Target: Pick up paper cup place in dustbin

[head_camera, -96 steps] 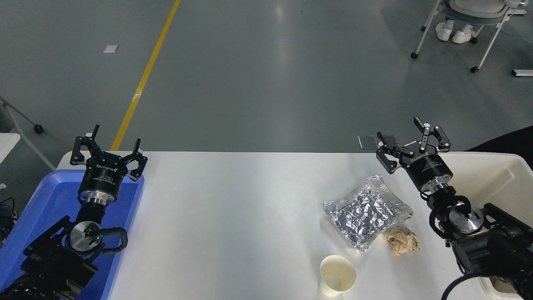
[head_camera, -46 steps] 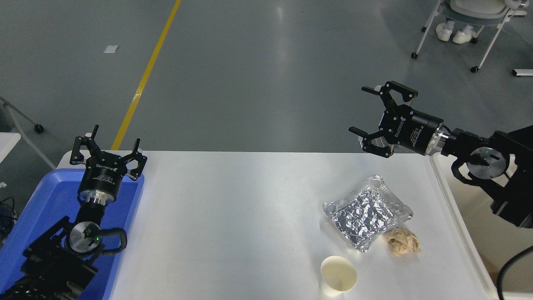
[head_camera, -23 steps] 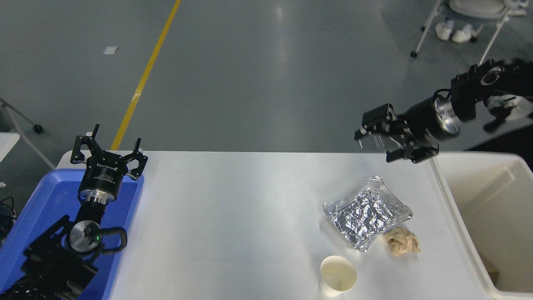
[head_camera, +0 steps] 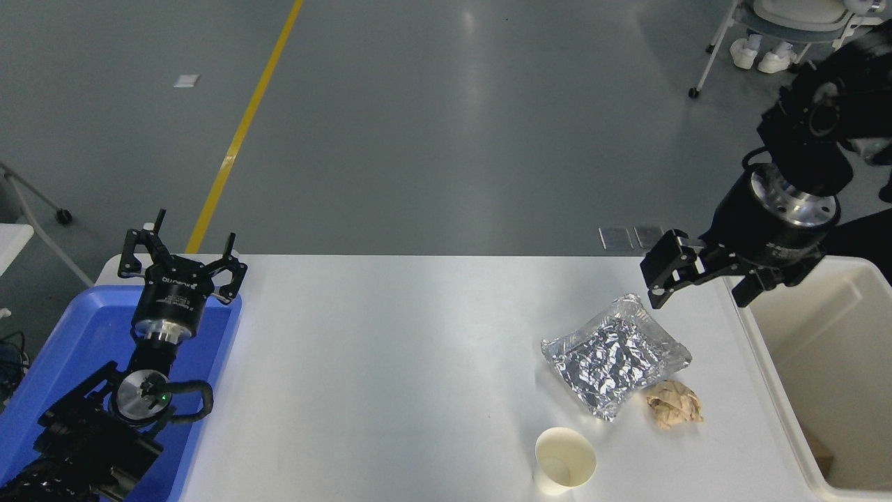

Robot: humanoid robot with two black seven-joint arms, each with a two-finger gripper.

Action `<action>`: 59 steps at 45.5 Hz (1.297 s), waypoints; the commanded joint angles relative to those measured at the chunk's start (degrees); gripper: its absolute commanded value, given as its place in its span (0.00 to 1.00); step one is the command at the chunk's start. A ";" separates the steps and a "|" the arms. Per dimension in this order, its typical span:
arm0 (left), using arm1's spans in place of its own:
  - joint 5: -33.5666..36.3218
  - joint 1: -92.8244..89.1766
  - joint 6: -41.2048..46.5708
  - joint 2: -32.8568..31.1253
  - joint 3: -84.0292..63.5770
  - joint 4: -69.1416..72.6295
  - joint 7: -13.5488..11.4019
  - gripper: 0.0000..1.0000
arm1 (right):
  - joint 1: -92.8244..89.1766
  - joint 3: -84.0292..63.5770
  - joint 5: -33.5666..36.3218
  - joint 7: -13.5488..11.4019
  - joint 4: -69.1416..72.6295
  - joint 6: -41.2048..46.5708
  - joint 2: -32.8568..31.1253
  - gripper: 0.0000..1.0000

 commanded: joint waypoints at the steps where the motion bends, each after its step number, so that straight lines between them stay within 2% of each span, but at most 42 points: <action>1: -0.10 0.08 0.10 -0.09 -0.09 0.01 -0.15 1.00 | 2.16 -0.13 11.80 0.12 3.58 0.30 7.31 1.00; 12: -0.10 0.08 0.10 -0.09 -0.09 0.01 -0.15 1.00 | -7.16 8.92 12.34 0.12 1.03 0.30 12.85 1.00; 22: -0.18 -0.01 0.19 -0.09 0.00 0.01 -0.24 1.00 | -17.61 13.32 11.64 0.03 -4.94 -4.00 14.00 1.00; 33: -0.18 0.08 0.19 -0.09 0.00 0.01 -0.24 1.00 | -30.18 14.73 0.48 0.12 -11.89 -9.01 14.00 1.00; 41: -0.18 0.08 0.19 0.00 0.00 0.01 -0.24 1.00 | -35.29 13.85 -7.78 0.12 -13.39 -9.10 10.58 1.00; 50: -0.18 0.08 0.10 0.00 -0.09 0.01 -0.24 1.00 | -39.24 13.76 -12.18 0.11 -13.47 -9.10 7.41 1.00; 59: -0.18 0.08 0.19 0.00 -0.09 0.01 -0.24 1.00 | -43.37 14.64 -12.18 0.03 -15.76 -10.85 6.62 1.00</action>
